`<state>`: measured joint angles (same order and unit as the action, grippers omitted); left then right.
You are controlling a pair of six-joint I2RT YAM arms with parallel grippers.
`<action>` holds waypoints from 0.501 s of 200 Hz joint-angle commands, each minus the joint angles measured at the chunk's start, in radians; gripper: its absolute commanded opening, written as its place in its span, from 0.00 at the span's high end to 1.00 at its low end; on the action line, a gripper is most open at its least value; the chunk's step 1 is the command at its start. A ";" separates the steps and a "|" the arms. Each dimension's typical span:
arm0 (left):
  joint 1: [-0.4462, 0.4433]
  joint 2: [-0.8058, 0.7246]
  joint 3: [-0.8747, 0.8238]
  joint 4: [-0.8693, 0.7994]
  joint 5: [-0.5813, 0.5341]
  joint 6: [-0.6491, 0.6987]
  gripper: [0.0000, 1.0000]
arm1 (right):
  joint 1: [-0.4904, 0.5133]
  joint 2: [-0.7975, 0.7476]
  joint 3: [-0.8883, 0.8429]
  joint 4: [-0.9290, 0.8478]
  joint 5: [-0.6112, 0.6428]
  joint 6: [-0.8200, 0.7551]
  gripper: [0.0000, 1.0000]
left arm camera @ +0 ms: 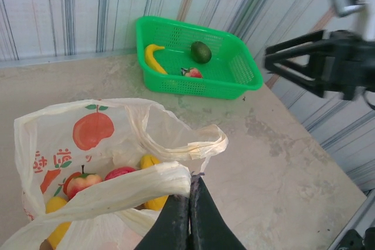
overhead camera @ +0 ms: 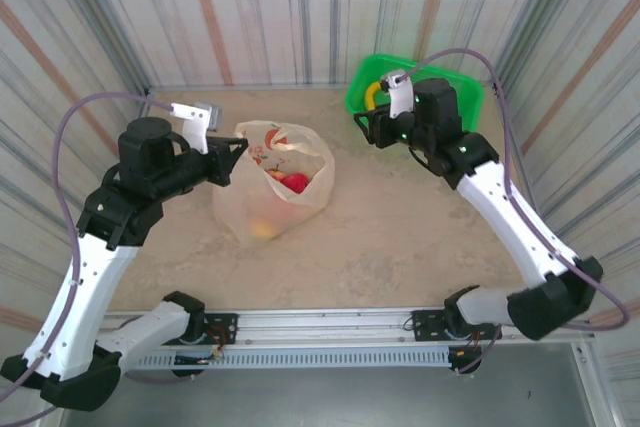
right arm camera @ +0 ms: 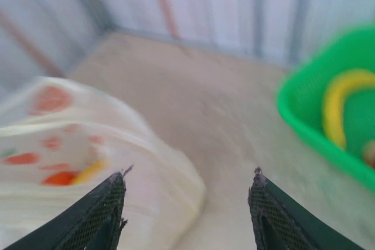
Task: Place the fake fruits into the plastic bag and tie a complex knot
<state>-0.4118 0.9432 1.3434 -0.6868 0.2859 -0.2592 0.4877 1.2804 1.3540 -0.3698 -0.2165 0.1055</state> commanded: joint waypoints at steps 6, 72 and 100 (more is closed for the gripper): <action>0.023 -0.002 0.037 -0.025 0.071 -0.036 0.96 | 0.150 -0.001 -0.018 0.032 -0.186 -0.393 0.43; 0.054 -0.001 0.033 -0.042 0.097 -0.055 0.96 | 0.285 0.190 0.107 0.039 -0.049 -0.620 0.19; 0.062 -0.002 0.041 -0.055 0.094 -0.050 0.96 | 0.289 0.261 0.167 0.072 -0.041 -0.605 0.29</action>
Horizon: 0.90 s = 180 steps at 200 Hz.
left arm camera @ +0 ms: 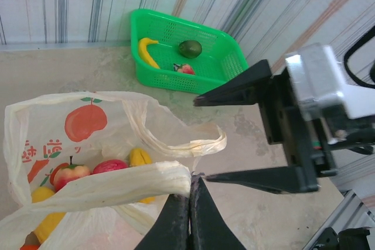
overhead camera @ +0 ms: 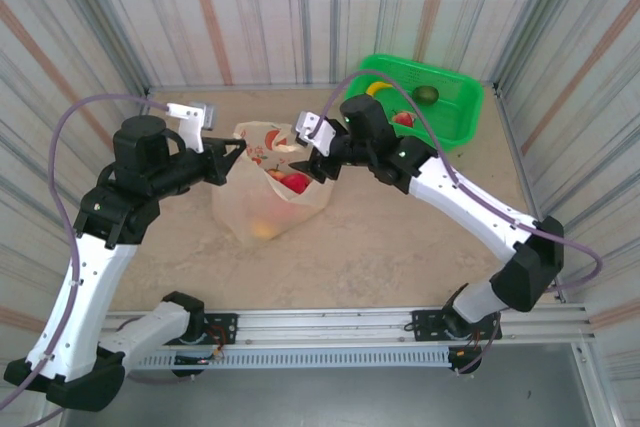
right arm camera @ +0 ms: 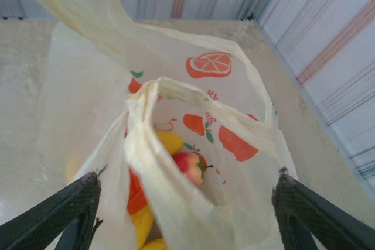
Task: Place the fake fruits into the plastic bag and tie a complex knot
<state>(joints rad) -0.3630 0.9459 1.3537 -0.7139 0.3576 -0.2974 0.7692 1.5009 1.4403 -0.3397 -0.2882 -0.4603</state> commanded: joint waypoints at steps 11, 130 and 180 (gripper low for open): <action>0.016 0.002 0.040 -0.030 0.022 -0.011 0.96 | 0.010 0.069 0.117 0.033 0.022 -0.030 0.35; 0.151 0.206 0.252 0.083 0.191 -0.133 0.98 | -0.021 -0.049 0.331 -0.166 0.558 0.406 1.00; 0.177 0.334 0.350 0.150 0.354 -0.218 0.97 | 0.004 -0.153 0.337 -0.352 0.654 0.564 1.00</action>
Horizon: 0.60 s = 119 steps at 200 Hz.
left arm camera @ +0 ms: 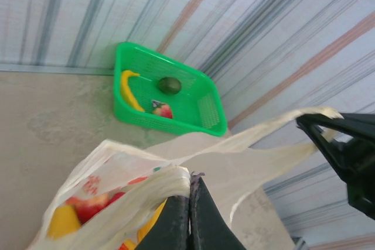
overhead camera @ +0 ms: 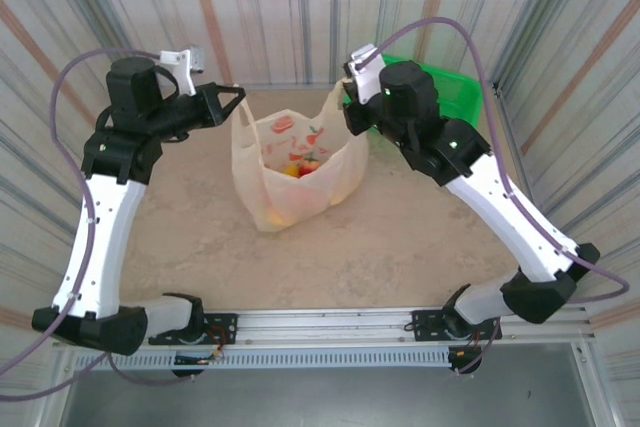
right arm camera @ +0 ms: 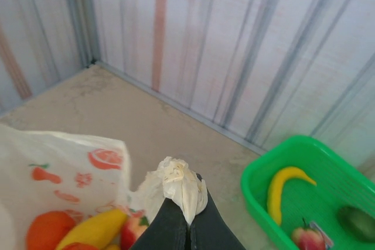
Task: Place the fake fruits into the plastic bag and tie a complex knot
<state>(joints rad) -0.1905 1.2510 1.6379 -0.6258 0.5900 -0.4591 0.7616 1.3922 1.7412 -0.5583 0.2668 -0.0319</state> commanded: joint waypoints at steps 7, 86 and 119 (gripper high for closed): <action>0.004 0.038 0.076 0.062 0.137 -0.057 0.97 | 0.013 -0.051 0.042 -0.164 0.098 0.157 1.00; -0.088 0.073 -0.021 0.110 0.316 -0.084 0.95 | -0.045 -0.094 -0.107 -0.211 -0.049 0.228 0.83; -0.113 0.056 -0.090 0.155 0.302 -0.113 0.95 | -0.025 -0.111 -0.050 -0.178 -0.185 0.161 0.38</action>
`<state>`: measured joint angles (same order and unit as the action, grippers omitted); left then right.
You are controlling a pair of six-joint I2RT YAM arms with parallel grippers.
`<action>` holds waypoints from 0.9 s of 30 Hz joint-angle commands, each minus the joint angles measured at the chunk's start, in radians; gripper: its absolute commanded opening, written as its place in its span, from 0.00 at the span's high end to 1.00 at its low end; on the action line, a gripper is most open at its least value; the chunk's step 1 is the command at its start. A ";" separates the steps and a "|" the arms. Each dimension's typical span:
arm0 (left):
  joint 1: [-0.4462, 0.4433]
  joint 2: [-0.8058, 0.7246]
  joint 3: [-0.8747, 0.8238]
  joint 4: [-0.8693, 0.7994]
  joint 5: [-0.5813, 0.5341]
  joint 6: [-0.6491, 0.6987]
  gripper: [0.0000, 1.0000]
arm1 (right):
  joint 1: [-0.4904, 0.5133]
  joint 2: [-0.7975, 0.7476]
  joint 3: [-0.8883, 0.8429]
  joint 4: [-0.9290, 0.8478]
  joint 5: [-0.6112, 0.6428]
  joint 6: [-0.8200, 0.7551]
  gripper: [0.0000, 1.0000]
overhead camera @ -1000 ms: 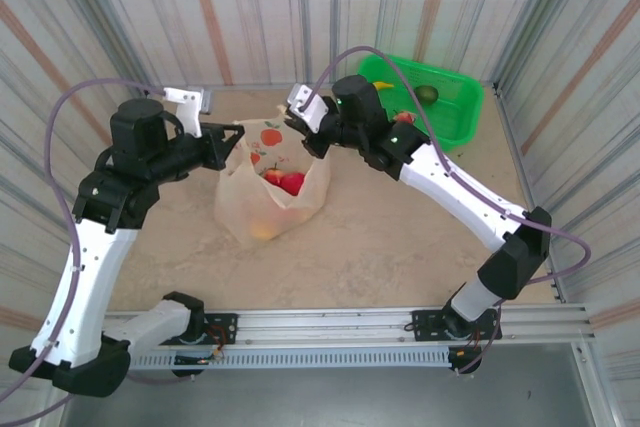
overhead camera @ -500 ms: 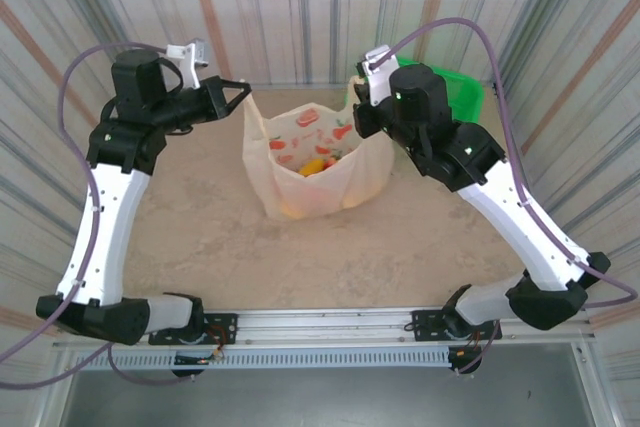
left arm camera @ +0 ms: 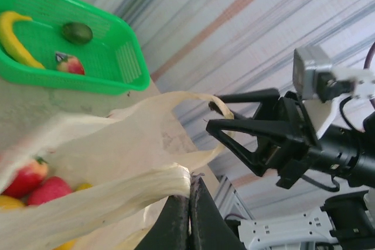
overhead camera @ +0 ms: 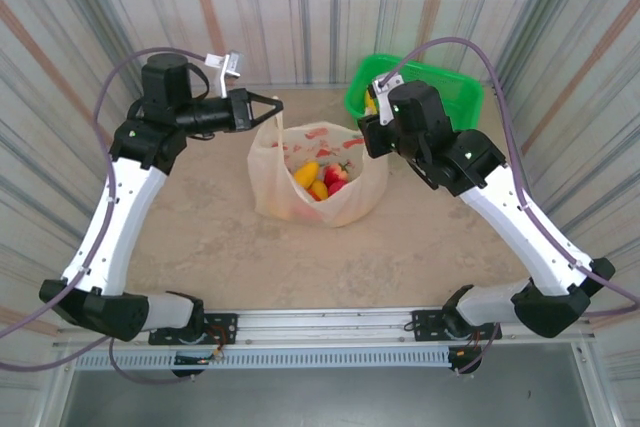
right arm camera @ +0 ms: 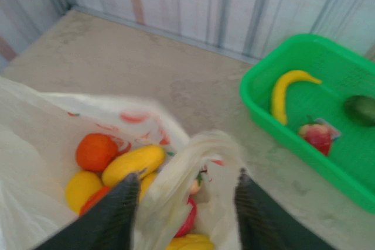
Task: Place the fake fruits into the plastic bag and tie a complex knot
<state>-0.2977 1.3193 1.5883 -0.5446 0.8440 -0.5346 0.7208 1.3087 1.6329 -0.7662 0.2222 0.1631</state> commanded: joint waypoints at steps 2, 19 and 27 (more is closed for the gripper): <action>-0.007 -0.018 -0.053 0.096 0.055 -0.054 0.95 | 0.017 -0.024 0.075 0.036 -0.204 -0.038 0.36; -0.012 -0.061 -0.097 0.101 0.018 -0.041 0.95 | 0.126 0.172 0.128 0.181 -0.443 -0.056 0.42; -0.012 -0.064 -0.105 0.097 0.009 -0.037 0.95 | 0.096 0.272 0.182 0.209 -0.515 -0.038 0.54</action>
<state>-0.3035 1.2827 1.4937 -0.4667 0.8520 -0.5808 0.8291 1.5658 1.7626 -0.5896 -0.2420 0.1215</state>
